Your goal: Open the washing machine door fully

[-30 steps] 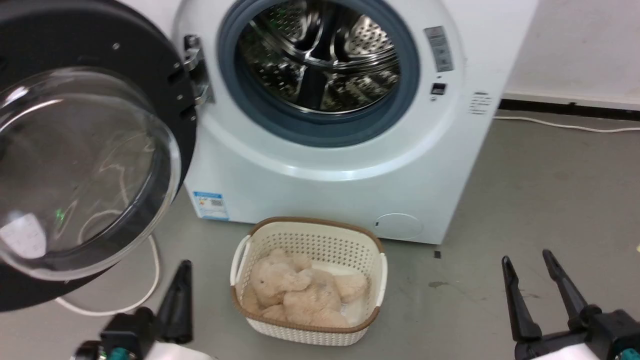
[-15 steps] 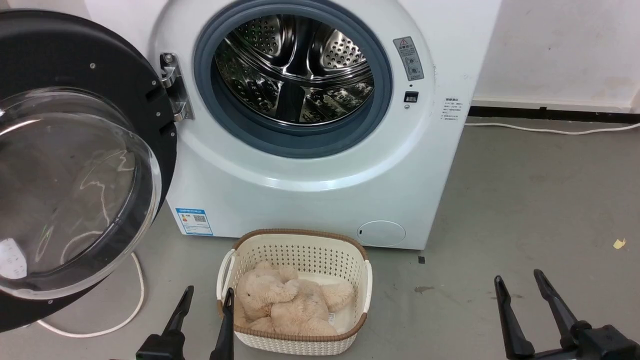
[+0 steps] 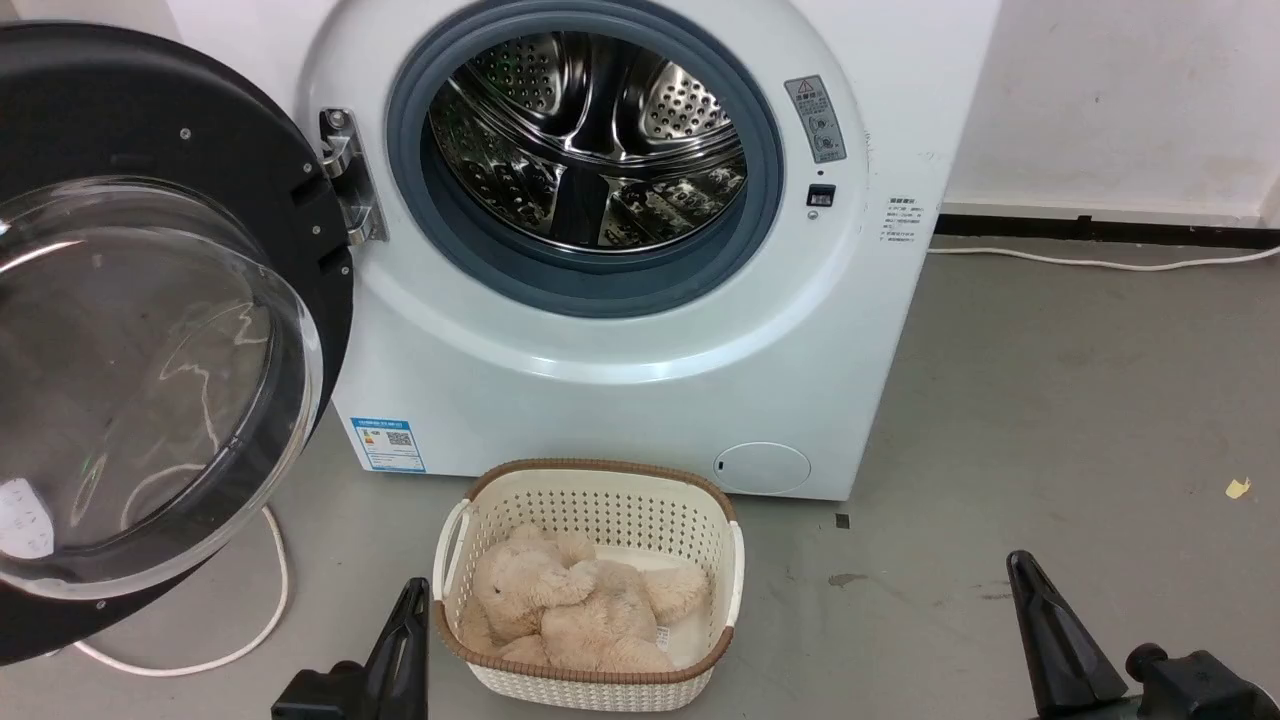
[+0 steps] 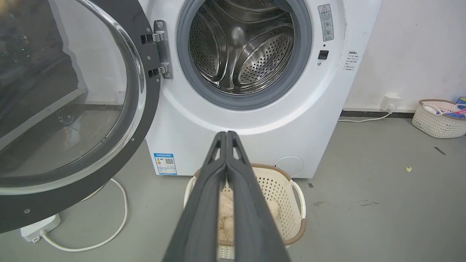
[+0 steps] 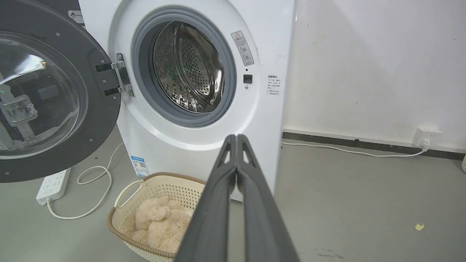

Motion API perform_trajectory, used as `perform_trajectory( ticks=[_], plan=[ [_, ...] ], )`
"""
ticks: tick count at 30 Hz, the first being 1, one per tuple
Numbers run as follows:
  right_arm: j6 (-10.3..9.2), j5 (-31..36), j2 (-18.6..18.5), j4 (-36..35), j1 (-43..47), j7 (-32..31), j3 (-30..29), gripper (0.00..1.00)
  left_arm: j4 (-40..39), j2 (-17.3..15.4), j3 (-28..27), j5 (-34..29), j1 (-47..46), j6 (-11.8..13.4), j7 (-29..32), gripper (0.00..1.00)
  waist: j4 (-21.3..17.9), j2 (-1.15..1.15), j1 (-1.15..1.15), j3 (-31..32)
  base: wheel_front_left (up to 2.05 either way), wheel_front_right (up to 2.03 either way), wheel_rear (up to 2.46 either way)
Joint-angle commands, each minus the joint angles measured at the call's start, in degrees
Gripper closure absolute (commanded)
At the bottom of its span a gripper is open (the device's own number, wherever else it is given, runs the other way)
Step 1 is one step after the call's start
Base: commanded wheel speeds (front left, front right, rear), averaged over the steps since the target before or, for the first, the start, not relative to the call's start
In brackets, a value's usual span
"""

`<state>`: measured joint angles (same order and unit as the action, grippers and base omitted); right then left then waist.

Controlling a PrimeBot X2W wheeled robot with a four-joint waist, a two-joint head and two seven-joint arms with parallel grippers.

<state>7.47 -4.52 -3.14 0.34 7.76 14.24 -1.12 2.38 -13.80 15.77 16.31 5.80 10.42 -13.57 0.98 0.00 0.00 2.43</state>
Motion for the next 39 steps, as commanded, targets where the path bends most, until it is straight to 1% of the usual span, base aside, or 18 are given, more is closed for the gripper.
perform_trajectory(
  ticks=[1,39],
  plan=[
    [0.00,0.11,0.01,-0.01,-0.20,-0.22,0.03,1.00,-0.03,0.26,-0.35,-0.42,-0.15,-0.26,0.35,1.00,-0.02,0.00,0.00,-0.04,0.00,0.00,0.00],
    [0.01,1.48,0.09,-0.11,-2.56,-4.59,0.37,1.00,-0.76,3.59,-5.16,-5.37,-1.91,-3.43,4.47,1.00,-0.32,0.00,0.00,-0.78,0.00,0.00,0.00]
  ],
)
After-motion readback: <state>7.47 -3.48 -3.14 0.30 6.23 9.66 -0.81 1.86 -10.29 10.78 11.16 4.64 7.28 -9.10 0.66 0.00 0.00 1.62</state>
